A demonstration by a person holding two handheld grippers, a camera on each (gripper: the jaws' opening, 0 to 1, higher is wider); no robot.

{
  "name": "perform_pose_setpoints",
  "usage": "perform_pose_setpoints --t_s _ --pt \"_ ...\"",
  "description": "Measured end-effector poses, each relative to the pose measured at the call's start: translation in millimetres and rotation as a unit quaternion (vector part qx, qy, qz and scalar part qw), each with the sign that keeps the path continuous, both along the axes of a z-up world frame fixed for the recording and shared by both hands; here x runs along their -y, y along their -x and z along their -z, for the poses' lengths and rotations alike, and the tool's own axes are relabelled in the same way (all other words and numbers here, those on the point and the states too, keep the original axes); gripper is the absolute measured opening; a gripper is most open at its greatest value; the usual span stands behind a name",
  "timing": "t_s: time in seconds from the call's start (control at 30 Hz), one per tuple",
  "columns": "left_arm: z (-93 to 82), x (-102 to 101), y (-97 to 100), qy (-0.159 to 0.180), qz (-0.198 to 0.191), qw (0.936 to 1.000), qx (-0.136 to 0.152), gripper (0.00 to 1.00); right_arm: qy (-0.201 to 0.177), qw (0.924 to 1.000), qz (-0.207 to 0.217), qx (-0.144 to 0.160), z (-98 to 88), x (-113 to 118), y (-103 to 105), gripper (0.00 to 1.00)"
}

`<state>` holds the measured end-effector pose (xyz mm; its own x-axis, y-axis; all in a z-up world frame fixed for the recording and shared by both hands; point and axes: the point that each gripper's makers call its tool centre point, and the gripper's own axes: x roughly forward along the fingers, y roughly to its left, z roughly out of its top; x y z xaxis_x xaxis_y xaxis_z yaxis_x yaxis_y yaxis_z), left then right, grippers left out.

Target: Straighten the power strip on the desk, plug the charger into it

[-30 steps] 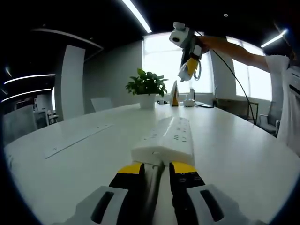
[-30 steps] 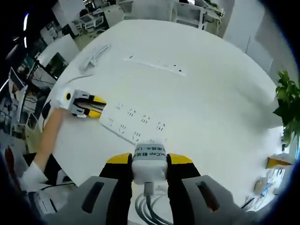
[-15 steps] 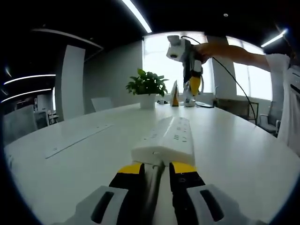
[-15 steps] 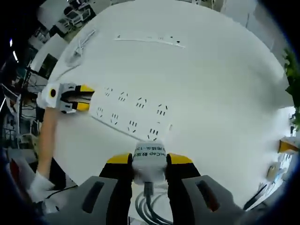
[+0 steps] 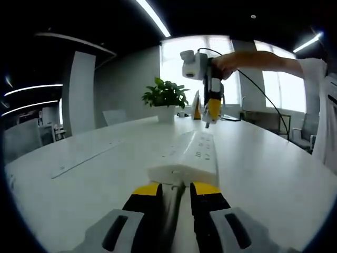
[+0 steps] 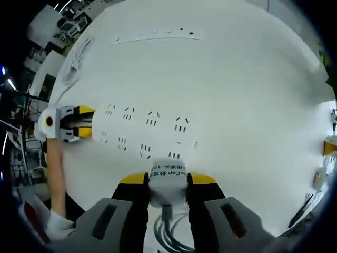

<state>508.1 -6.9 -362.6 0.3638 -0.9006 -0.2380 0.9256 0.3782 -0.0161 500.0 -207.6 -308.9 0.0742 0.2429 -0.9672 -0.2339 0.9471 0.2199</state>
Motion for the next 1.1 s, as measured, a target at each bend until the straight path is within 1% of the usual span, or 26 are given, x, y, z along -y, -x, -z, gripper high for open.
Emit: perform_pose_setpoints --t_s 0.07,0.1,0.17,0.2,0.23,0.27,0.3,0.33,0.4,0.43,0.47,0.57,0.6,0.63,0.67,0.7,0.73,0.77,0.83,0.93,0.97,1.0,1.07,1.1 --pt "0.0 0.0 0.1 0.0 0.0 1.0 0.0 0.24 0.007 1.0 -0.005 -0.002 1.3 3.8 -10.2 0.27" --pt "0.0 0.0 0.1 0.0 0.0 1.0 0.0 0.24 0.013 0.9998 0.002 -0.015 3.6 7.2 -12.3 0.27" --pt "-0.1 0.1 0.3 0.0 0.0 1.0 0.0 0.24 0.023 0.9997 0.001 -0.011 5.2 13.1 -21.3 0.27" --pt "-0.1 0.1 0.5 0.0 0.0 1.0 0.0 0.24 0.038 0.9992 0.01 -0.009 6.0 19.7 -27.4 0.27" --pt "-0.2 0.2 0.4 0.0 0.0 1.0 0.001 0.24 0.037 0.9993 -0.008 0.005 5.5 20.4 -32.8 0.27" --pt "-0.2 0.2 0.4 0.0 0.001 1.0 0.0 0.24 0.026 0.9996 0.001 -0.003 2.8 18.3 -31.8 0.27" --pt "-0.2 0.2 0.3 0.0 0.001 1.0 -0.001 0.24 0.025 0.9996 0.014 0.002 2.8 17.0 -37.6 0.27" --pt "-0.1 0.2 0.2 0.001 0.001 1.0 -0.002 0.24 0.025 0.9996 0.014 0.006 3.7 15.3 -33.5 0.27" --pt "-0.1 0.2 0.3 0.001 0.001 1.0 -0.003 0.24 0.025 0.9994 0.019 -0.01 7.3 11.3 -26.3 0.27" --pt "-0.3 0.2 0.3 0.001 0.001 1.0 -0.002 0.24 0.024 0.9996 0.016 0.009 5.8 9.7 -32.4 0.27" --pt "-0.3 0.1 0.5 0.001 0.001 1.0 -0.001 0.24 0.022 0.9996 0.015 0.006 4.3 8.4 -33.5 0.27" --pt "-0.3 -0.1 0.2 0.0 0.0 1.0 0.0 0.24 0.02 0.9995 0.024 0.007 2.3 9.6 -50.7 0.27" --pt "-0.3 -0.3 0.3 0.0 0.0 1.0 0.0 0.24 0.02 0.9994 0.026 0.012 4.0 7.4 -44.5 0.27" --pt "-0.1 -0.2 0.9 0.0 0.0 1.0 0.0 0.24 0.021 0.9994 0.026 0.007 5.7 6.1 -43.3 0.27" --pt "-0.2 -0.2 1.2 0.0 0.001 1.0 0.0 0.24 0.025 0.9994 0.023 0.007 7.9 4.7 -37.8 0.27" --pt "-0.1 -0.3 1.1 0.0 0.001 1.0 0.0 0.24 0.031 0.999 0.032 0.002 7.3 5.4 -35.1 0.27" --pt "0.1 -0.4 1.2 0.0 0.001 1.0 -0.001 0.24 0.028 0.9993 0.022 0.006 4.9 5.3 -41.7 0.27" --pt "0.2 -0.5 1.2 0.0 0.001 1.0 -0.001 0.24 0.029 0.9993 0.024 0.007 5.1 6.1 -45.8 0.27" --pt "0.3 -0.5 1.3 0.0 0.001 1.0 -0.001 0.24 0.032 0.9992 0.021 0.007 4.6 5.5 -47.1 0.27" --pt "0.3 -0.5 1.9 0.001 0.001 1.0 0.0 0.24 0.041 0.999 0.013 0.015 0.9 6.2 -33.3 0.27" --pt "0.4 -0.5 1.7 0.001 0.001 1.0 -0.001 0.24 0.041 0.9988 0.017 0.023 -1.4 8.9 -35.0 0.27" --pt "0.5 -0.6 1.6 0.001 0.002 1.0 -0.001 0.24 0.038 0.9988 0.024 0.023 -2.1 11.0 -35.5 0.27" --pt "0.5 -0.5 1.8 0.001 0.002 1.0 -0.002 0.24 0.032 0.999 0.03 0.013 1.3 12.8 -32.0 0.27" --pt "0.5 -0.4 2.0 0.001 0.002 1.0 -0.002 0.24 0.023 0.9989 0.04 -0.003 4.3 10.9 -26.3 0.27"
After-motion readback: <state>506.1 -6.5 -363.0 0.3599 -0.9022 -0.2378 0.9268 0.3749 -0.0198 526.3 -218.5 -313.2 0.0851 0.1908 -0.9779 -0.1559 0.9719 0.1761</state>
